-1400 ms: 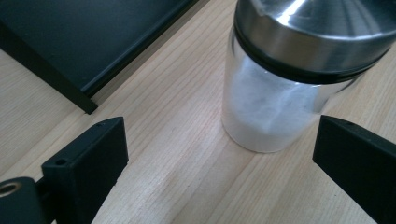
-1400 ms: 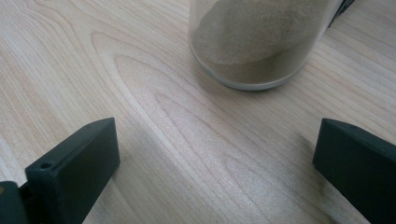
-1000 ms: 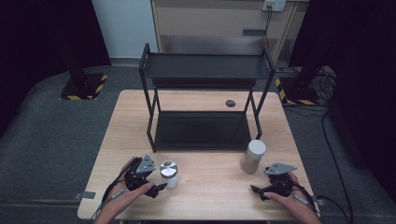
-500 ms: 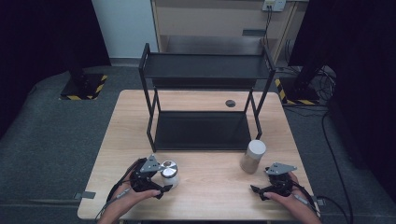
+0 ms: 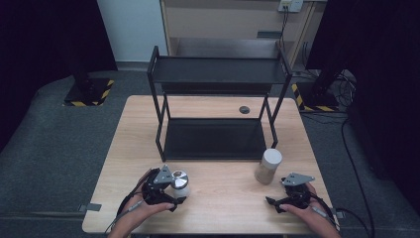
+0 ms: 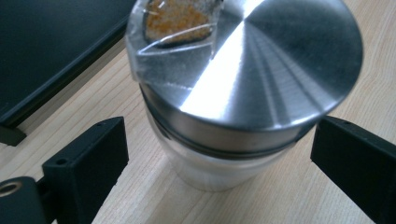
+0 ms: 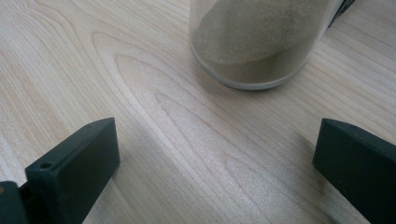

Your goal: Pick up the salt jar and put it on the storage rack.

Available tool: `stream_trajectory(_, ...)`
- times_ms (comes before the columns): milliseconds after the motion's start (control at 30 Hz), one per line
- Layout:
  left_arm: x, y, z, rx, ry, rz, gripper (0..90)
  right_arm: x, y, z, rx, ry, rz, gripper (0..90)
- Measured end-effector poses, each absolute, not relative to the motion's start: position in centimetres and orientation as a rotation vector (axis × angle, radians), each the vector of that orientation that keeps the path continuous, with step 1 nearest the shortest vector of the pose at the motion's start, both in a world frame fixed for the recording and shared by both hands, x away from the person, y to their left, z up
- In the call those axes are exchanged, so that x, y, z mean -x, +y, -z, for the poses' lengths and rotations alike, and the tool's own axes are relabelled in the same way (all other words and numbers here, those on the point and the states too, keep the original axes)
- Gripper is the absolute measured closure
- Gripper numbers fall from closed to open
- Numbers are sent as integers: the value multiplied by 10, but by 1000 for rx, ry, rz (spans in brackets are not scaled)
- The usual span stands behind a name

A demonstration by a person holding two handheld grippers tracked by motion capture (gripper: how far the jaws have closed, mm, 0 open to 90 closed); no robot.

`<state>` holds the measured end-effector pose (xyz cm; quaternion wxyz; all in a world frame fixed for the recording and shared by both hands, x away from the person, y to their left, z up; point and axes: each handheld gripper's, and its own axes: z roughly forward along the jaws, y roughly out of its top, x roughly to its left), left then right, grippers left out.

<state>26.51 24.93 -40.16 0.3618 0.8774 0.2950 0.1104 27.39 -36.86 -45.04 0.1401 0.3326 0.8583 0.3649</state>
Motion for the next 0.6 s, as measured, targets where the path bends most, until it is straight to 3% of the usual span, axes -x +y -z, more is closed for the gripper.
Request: stream_trajectory(600,-266,242,410,-2209,815,-298,87,-274,-369,450,-960,2480,-1054,14)
